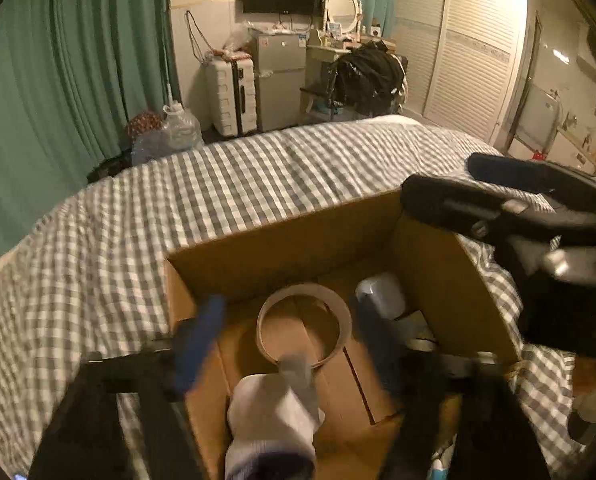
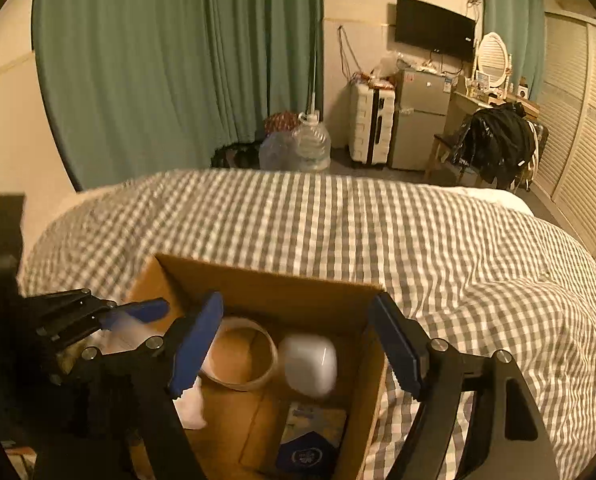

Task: Organize objects
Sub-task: 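Carry the cream tube and earbud case into the box and release both, then move both tools back toward the remaining items beside the box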

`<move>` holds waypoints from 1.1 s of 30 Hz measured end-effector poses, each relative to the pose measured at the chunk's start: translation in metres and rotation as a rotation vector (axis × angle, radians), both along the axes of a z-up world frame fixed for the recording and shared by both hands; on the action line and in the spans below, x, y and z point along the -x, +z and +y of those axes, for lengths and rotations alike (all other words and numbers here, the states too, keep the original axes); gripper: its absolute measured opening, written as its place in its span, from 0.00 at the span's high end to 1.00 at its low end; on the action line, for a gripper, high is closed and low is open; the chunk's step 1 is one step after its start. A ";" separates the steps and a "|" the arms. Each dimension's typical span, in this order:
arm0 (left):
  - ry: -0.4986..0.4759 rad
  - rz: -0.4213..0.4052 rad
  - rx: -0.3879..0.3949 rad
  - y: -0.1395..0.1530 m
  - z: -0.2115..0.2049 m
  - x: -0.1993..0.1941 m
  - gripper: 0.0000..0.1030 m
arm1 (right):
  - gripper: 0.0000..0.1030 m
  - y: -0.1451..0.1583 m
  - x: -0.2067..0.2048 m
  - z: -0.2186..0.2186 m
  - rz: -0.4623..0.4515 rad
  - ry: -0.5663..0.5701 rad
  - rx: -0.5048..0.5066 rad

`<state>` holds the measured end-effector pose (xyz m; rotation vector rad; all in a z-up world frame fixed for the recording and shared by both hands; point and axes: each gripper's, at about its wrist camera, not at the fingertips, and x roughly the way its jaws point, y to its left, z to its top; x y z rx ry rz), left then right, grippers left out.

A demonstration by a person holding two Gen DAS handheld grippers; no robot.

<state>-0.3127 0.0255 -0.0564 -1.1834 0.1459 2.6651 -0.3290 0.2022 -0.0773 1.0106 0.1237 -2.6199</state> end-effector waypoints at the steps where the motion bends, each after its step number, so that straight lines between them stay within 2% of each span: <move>1: 0.002 0.013 0.007 0.007 0.001 -0.003 0.22 | 0.25 0.008 -0.005 0.002 0.008 -0.006 0.005; 4: 0.015 0.050 0.036 0.036 0.001 -0.021 0.20 | 0.17 0.040 -0.025 0.008 0.055 -0.036 -0.013; 6: 0.026 0.082 0.044 0.056 -0.001 -0.035 0.18 | 0.17 0.063 -0.041 0.012 0.093 -0.045 -0.021; 9: 0.046 0.145 0.031 0.093 -0.007 -0.064 0.08 | 0.12 0.106 -0.074 0.018 0.161 -0.054 -0.017; 14: 0.061 0.243 0.012 0.153 -0.014 -0.111 0.04 | 0.09 0.164 -0.127 0.021 0.263 -0.059 -0.020; 19: 0.078 0.299 -0.001 0.194 -0.023 -0.149 0.01 | 0.06 0.210 -0.183 0.028 0.362 -0.078 -0.004; 22: 0.088 0.319 -0.014 0.212 -0.028 -0.169 0.01 | 0.04 0.227 -0.211 0.029 0.405 -0.081 -0.009; 25: 0.086 0.336 -0.019 0.218 -0.031 -0.191 0.00 | 0.04 0.234 -0.233 0.028 0.408 -0.086 -0.044; 33: 0.074 0.368 0.003 0.210 -0.026 -0.230 0.00 | 0.03 0.219 -0.287 0.030 0.393 -0.054 -0.068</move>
